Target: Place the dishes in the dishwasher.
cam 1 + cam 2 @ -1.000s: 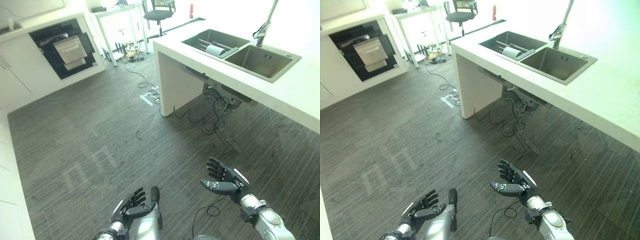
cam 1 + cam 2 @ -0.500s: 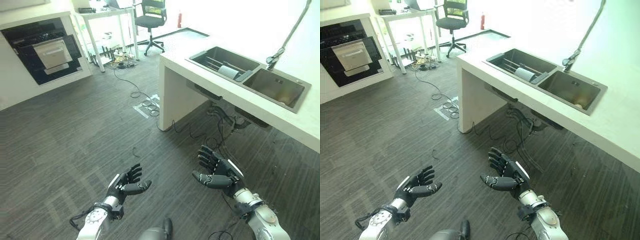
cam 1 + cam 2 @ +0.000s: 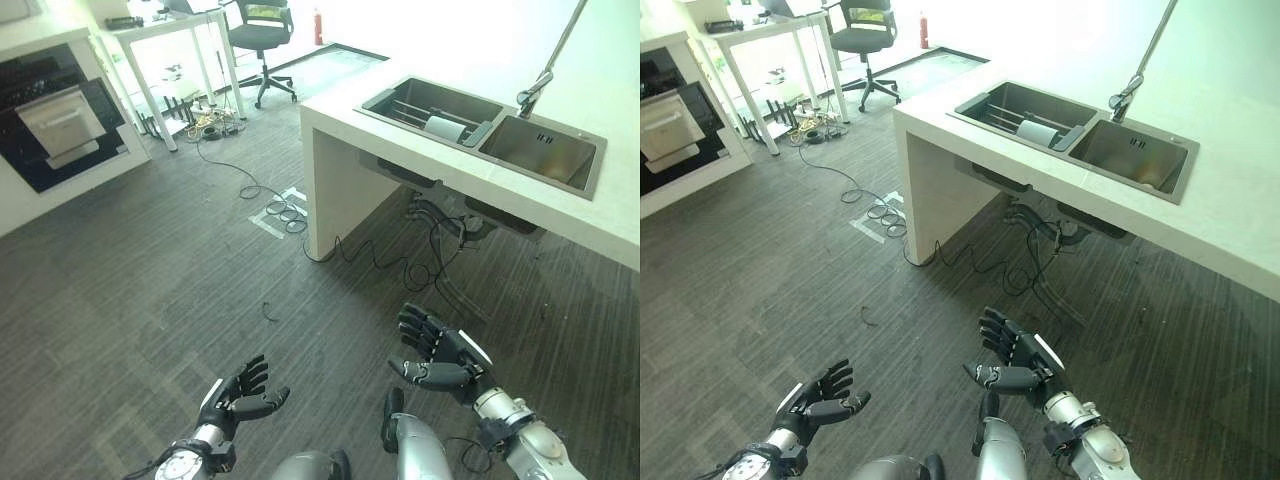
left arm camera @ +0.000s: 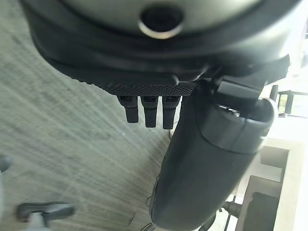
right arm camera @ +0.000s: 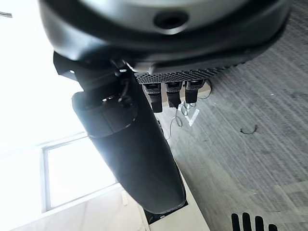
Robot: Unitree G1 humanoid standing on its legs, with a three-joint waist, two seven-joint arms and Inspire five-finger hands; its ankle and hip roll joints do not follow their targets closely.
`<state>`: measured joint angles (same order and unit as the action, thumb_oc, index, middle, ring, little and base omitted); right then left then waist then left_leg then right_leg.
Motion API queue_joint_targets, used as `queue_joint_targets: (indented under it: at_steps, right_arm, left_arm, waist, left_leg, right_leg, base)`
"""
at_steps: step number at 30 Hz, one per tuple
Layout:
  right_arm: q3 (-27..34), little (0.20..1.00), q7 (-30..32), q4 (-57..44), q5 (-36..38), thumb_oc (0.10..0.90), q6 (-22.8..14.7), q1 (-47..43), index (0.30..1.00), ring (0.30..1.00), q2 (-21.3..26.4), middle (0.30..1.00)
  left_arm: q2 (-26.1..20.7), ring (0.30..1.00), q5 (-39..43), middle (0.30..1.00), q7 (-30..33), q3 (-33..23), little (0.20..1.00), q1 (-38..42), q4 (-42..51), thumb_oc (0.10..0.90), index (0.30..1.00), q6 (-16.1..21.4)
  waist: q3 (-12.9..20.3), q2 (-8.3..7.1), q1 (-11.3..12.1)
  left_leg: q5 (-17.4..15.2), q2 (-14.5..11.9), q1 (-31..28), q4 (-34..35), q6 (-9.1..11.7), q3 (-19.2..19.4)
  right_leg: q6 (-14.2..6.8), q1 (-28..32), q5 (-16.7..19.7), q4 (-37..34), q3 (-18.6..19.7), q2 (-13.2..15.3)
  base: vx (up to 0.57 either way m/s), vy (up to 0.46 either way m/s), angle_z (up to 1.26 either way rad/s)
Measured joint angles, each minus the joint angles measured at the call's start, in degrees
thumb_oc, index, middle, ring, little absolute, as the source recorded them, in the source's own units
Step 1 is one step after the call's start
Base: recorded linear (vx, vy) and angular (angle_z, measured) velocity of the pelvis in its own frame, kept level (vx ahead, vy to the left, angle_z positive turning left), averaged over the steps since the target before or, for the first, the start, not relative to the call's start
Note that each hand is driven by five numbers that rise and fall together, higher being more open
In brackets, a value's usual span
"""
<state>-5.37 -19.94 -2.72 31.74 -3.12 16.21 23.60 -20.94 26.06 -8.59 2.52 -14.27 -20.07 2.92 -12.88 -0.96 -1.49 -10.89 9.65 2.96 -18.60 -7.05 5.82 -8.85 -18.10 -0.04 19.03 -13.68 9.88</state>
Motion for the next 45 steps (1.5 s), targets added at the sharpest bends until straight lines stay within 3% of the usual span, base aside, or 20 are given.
queue_joint_targets:
  at_steps: [4, 9, 10, 12, 13, 14, 15, 16, 17, 18, 21, 24, 28, 34, 36, 37, 38, 40, 42, 45]
  right_arm:
    - [0.21, 0.9, 0.62, -0.16, -0.04, 0.8, -0.5, -0.83, 0.9, 0.9, -0.11, 0.9]
    - [4.4, 0.9, 0.07, -8.76, 0.06, 0.8, -1.01, -1.03, 0.9, 0.9, 1.83, 0.9]
    - [5.34, 0.9, -0.21, -8.88, 0.21, 0.8, -1.28, -1.53, 0.9, 0.9, 2.82, 0.9]
    - [6.55, 0.9, -0.55, -8.93, 0.76, 0.8, -1.35, -1.87, 0.9, 0.9, 6.01, 0.9]
    - [8.41, 0.9, -0.74, -9.49, 1.22, 0.8, -1.39, -2.6, 0.9, 0.9, 6.98, 0.9]
    - [9.75, 0.9, -0.52, -10.53, 1.96, 0.8, -1.73, -3.88, 0.9, 0.9, 5.91, 0.9]
    - [8.81, 0.9, -0.42, -11.06, 2.27, 0.8, -2.71, -4.85, 0.9, 0.9, 5.44, 0.9]
    - [7.18, 0.9, -0.48, -11.26, 2.72, 0.8, -3.47, -7.26, 0.9, 0.9, 5.17, 0.9]
    - [7.02, 0.9, -0.36, -11.37, 3.55, 0.8, -4.31, -10.23, 0.9, 0.9, 4.7, 0.9]
    - [6.73, 0.9, -0.15, -12.53, 3.99, 0.8, -4.37, -12.41, 0.9, 0.9, 4.41, 0.9]
    - [7.67, 0.9, -0.49, -13.78, 4.31, 0.8, -4.3, -6.1, 0.9, 0.9, 5.33, 0.9]
    - [11.35, 0.9, -0.61, -17.93, 4.4, 0.8, -3.65, -3.94, 0.9, 0.9, 7.45, 0.9]
    - [12.79, 0.9, -0.92, -24.5, 4.48, 0.8, -5.99, -2.77, 0.9, 0.9, -0.67, 0.9]
    - [10.16, 0.9, 0.47, -21.52, 4.31, 0.8, -6.52, -7.66, 0.9, 0.9, -1.72, 0.9]
    - [7.42, 0.9, 1.19, -20.93, 4.31, 0.8, -6.63, -7.0, 0.9, 0.9, -2.37, 0.9]
    - [5.64, 0.9, 1.12, -18.06, 4.39, 0.8, -7.71, -8.15, 0.9, 0.9, -3.32, 0.9]
    - [5.87, 0.9, 0.79, -16.87, 4.43, 0.8, -8.11, -10.12, 0.9, 0.9, -1.6, 0.9]
    - [6.76, 0.9, 1.31, -16.98, 4.49, 0.8, -7.61, -6.02, 0.9, 0.9, -0.62, 0.9]
    - [6.75, 0.9, 1.57, -17.11, 5.67, 0.8, -7.9, -5.27, 0.9, 0.9, -1.17, 0.9]
    - [6.76, 0.9, 1.71, -18.9, 6.46, 0.8, -7.72, -6.22, 0.9, 0.9, -0.39, 0.9]
  left_arm:
    - [0.48, 0.9, 0.68, 0.9, 1.26, -0.62, 0.9, 1.74, 3.22, 0.8, 0.9, 2.18]
    - [0.54, 0.9, 2.65, 0.9, 1.86, -2.92, 0.9, 2.1, 12.19, 0.8, 0.9, 4.99]
    - [0.65, 0.9, 2.95, 0.9, 1.87, -3.05, 0.9, 1.93, 14.51, 0.8, 0.9, 5.7]
    - [1.43, 0.9, 3.01, 0.9, 1.59, -3.1, 0.9, 1.64, 18.3, 0.8, 0.9, 7.11]
    - [2.55, 0.9, 3.07, 0.9, 1.27, -4.54, 0.9, 1.78, 23.28, 0.8, 0.9, 8.23]
    - [3.2, 0.9, 3.14, 0.9, 1.16, -5.6, 0.9, 1.59, 26.93, 0.8, 0.9, 11.11]
    - [2.69, 0.9, 3.28, 0.9, 0.78, -6.46, 0.9, 1.67, 27.54, 0.8, 0.9, 12.75]
    - [-0.17, 0.9, 3.52, 0.9, 0.53, -7.16, 0.9, 1.58, 27.73, 0.8, 0.9, 13.65]
    - [-0.46, 0.9, 3.33, 0.9, 0.31, -7.75, 0.9, 1.67, 28.36, 0.8, 0.9, 14.91]
    - [0.05, 0.9, 3.21, 0.9, 0.09, -9.4, 0.9, 0.99, 29.65, 0.8, 0.9, 16.2]
    - [1.99, 0.9, 2.85, 0.9, -2.28, -9.21, 0.9, -0.47, 27.93, 0.8, 0.9, 16.11]
    - [1.03, 0.9, 1.64, 0.9, -1.94, -9.3, 0.9, 3.33, 27.53, 0.8, 0.9, 16.14]
    - [-4.35, 0.9, -2.09, 0.9, -3.6, -8.52, 0.9, 10.91, 30.29, 0.8, 0.9, 17.53]
    - [-5.19, 0.9, -2.16, 0.9, -4.14, -7.79, 0.9, 11.66, 30.45, 0.8, 0.9, 17.86]
    - [-5.12, 0.9, -3.01, 0.9, -3.01, -8.06, 0.9, 7.94, 30.54, 0.8, 0.9, 17.96]
    - [-4.88, 0.9, -3.78, 0.9, -2.87, -8.87, 0.9, 6.74, 30.21, 0.8, 0.9, 19.04]
    - [-6.69, 0.9, -3.66, 0.9, -1.83, -10.01, 0.9, 6.14, 30.36, 0.8, 0.9, 19.88]
    - [-4.22, 0.9, -3.77, 0.9, -1.09, -9.88, 0.9, 6.63, 28.22, 0.8, 0.9, 18.79]
    - [-4.26, 0.9, -3.9, 0.9, -0.71, -8.3, 0.9, 7.47, 28.0, 0.8, 0.9, 18.54]
    - [-3.69, 0.9, -3.73, 0.9, 0.49, -8.2, 0.9, 7.44, 32.86, 0.8, 0.9, 18.57]
  waist:
    - [0.34, -0.12, -0.12]
    - [1.08, 0.18, -0.09]
    - [1.73, 0.65, 0.13]
    - [2.62, 0.5, 0.43]
    - [2.14, -1.21, 2.3]
    - [1.58, -1.8, 4.23]
    - [1.37, -2.35, 4.43]
    - [1.44, -2.56, 3.45]
    - [1.1, 0.68, 3.54]
    - [0.37, 1.03, 3.1]
    - [-0.53, 3.05, 3.04]
    - [-0.53, 2.47, 1.27]
    - [2.02, -1.55, 1.67]
    - [2.04, -1.09, 3.11]
    - [1.95, 0.56, 2.43]
    - [1.94, -1.83, 3.01]
    - [0.94, -1.97, 5.07]
    - [-0.84, -1.07, 1.52]
    - [-1.05, -0.67, -0.22]
    - [-0.22, -0.3, -0.06]
  left_leg:
    - [2.05, 0.57, -4.25, 5.5, -2.37, -3.21]
    - [0.04, 0.33, -10.55, 8.42, 1.2, -4.6]
    - [-0.39, -0.21, -11.51, 7.33, 2.51, -3.83]
    - [1.51, -0.42, -9.94, 0.61, 7.4, -1.5]
    - [7.91, -1.4, 4.62, -24.45, 12.86, -0.07]
    - [7.31, -4.34, 15.33, -34.94, 10.26, 0.98]
    - [6.05, -7.97, 18.15, -26.77, 8.16, 1.33]
    - [6.29, -9.62, 15.54, -6.17, 7.83, 0.01]
    - [6.59, -12.27, 14.67, 6.69, 8.49, -1.72]
    - [6.87, -12.89, 15.08, 12.02, 10.29, -4.81]
    - [8.73, -12.94, 20.45, 3.7, 13.24, -15.24]
    - [10.19, -9.47, 8.93, 5.9, 8.78, -8.35]
    - [10.56, -4.54, 6.93, 3.41, 2.85, -4.5]
    - [7.99, -4.63, 5.16, 3.93, -0.93, -2.27]
    - [8.16, -5.4, 2.05, 7.17, -0.93, 2.03]
    - [2.72, -4.88, 4.45, 1.48, 6.88, 3.15]
    - [-5.3, -7.99, 8.94, -12.51, 3.03, -1.4]
    - [-3.98, -7.38, 7.76, -9.25, 2.79, -0.85]
    - [-3.96, -6.8, 2.67, -6.06, 3.62, -0.52]
    - [-5.11, -7.82, -0.74, -3.98, 6.42, -3.17]
  right_leg:
    - [5.67, 1.88, -3.42, 5.41, -2.38, -2.63]
    - [8.62, 2.89, -1.9, 1.94, -2.9, -3.54]
    - [13.26, 4.92, -1.33, 1.21, -3.55, -4.09]
    - [14.48, 7.76, -4.33, 0.25, -3.05, -4.39]
    - [16.65, 8.68, -4.64, -1.81, -0.77, -5.24]
    - [16.69, 9.12, -4.6, -2.24, -0.15, -5.91]
    - [15.49, 12.06, -5.95, -2.62, -0.03, -7.18]
    - [10.82, 14.94, -7.8, -4.02, 1.3, -9.38]
    - [6.76, 13.21, -11.57, 0.66, -0.12, -9.42]
    - [10.09, 12.93, -10.92, 1.88, 2.62, -10.05]
    - [13.5, 17.46, -14.58, 3.95, 5.05, -12.53]
    - [7.15, 24.51, -18.18, 2.01, 11.18, -7.23]
    - [3.69, 26.41, -17.62, 4.77, 4.86, 0.03]
    - [-1.77, 21.24, -9.64, 8.87, 4.72, 0.23]
    - [0.59, 13.44, -10.36, 13.32, 1.28, 1.41]
    - [2.55, 9.99, -9.84, 7.43, -1.34, 1.64]
    - [-0.67, 2.3, -9.8, 7.14, -1.41, 3.32]
    - [-3.5, -6.22, -6.71, 7.85, -1.13, 7.35]
    - [-2.94, -5.77, -4.94, 3.6, 0.3, 8.75]
    - [1.29, 2.47, -0.76, -0.38, -1.78, 3.82]
  base:
    - [0.24, -0.197, 0.36]
    - [0.18, -0.171, 0.25]
    - [0.13, -0.164, 0.08]
    - [0.13, -0.178, -0.03]
    - [0.12, -0.081, -0.47]
    - [0.2, 0.073, -0.69]
    - [0.25, 0.16, -0.68]
    - [0.34, 0.26, -0.76]
    - [0.38, 0.267, -0.98]
    - [0.37, 0.242, -0.83]
    - [0.37, 0.308, -0.79]
    - [0.45, 0.394, -1.02]
    - [0.25, 0.24, -0.25]
    - [0.17, 0.177, -0.22]
    - [0.14, -0.091, -1.03]
    - [0.22, -0.205, -1.69]
    - [0.24, -0.238, -1.79]
    - [0.32, -0.33, -1.07]
    - [0.36, -0.403, -0.08]
    - [0.39, -0.401, 0.37]
